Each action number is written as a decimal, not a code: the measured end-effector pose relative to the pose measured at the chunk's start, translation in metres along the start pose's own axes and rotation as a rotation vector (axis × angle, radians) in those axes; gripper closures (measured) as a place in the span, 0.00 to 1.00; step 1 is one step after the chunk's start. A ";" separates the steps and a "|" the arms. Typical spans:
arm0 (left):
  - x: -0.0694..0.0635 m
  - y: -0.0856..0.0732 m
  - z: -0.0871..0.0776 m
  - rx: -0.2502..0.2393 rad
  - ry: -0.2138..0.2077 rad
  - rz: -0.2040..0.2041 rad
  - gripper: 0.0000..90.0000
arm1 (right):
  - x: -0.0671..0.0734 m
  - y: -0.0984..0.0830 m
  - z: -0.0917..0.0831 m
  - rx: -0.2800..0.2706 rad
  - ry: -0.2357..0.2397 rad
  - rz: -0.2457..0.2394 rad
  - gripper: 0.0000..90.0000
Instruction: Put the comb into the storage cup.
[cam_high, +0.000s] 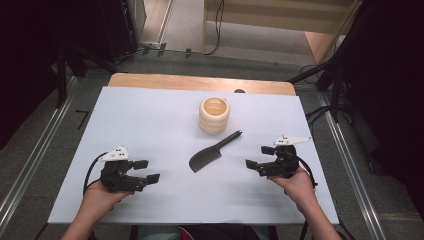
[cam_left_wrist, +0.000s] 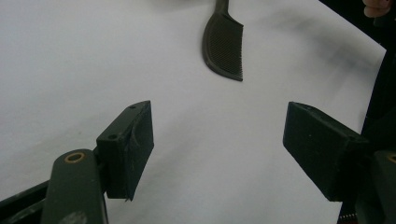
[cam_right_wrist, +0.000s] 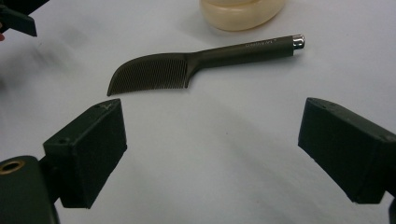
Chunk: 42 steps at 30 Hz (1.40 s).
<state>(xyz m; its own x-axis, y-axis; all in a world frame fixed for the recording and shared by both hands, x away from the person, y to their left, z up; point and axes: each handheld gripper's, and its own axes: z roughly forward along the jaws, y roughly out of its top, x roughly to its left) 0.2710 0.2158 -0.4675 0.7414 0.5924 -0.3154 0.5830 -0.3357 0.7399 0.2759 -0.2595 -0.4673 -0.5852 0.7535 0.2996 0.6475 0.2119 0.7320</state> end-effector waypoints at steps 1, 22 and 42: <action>0.000 0.000 0.000 0.001 0.002 0.001 0.28 | 0.000 0.001 0.001 0.002 -0.001 -0.001 0.07; 0.000 0.000 0.000 0.010 0.004 0.001 0.28 | -0.003 0.034 0.017 0.036 -0.015 -0.027 0.07; 0.001 0.000 0.001 0.012 0.004 0.003 0.29 | -0.013 0.064 0.032 0.043 -0.027 -0.048 0.07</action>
<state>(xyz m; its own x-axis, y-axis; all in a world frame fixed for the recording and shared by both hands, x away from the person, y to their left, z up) 0.2720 0.2157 -0.4682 0.7416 0.5943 -0.3111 0.5850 -0.3459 0.7336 0.3403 -0.2360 -0.4437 -0.6031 0.7581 0.2482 0.6401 0.2743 0.7177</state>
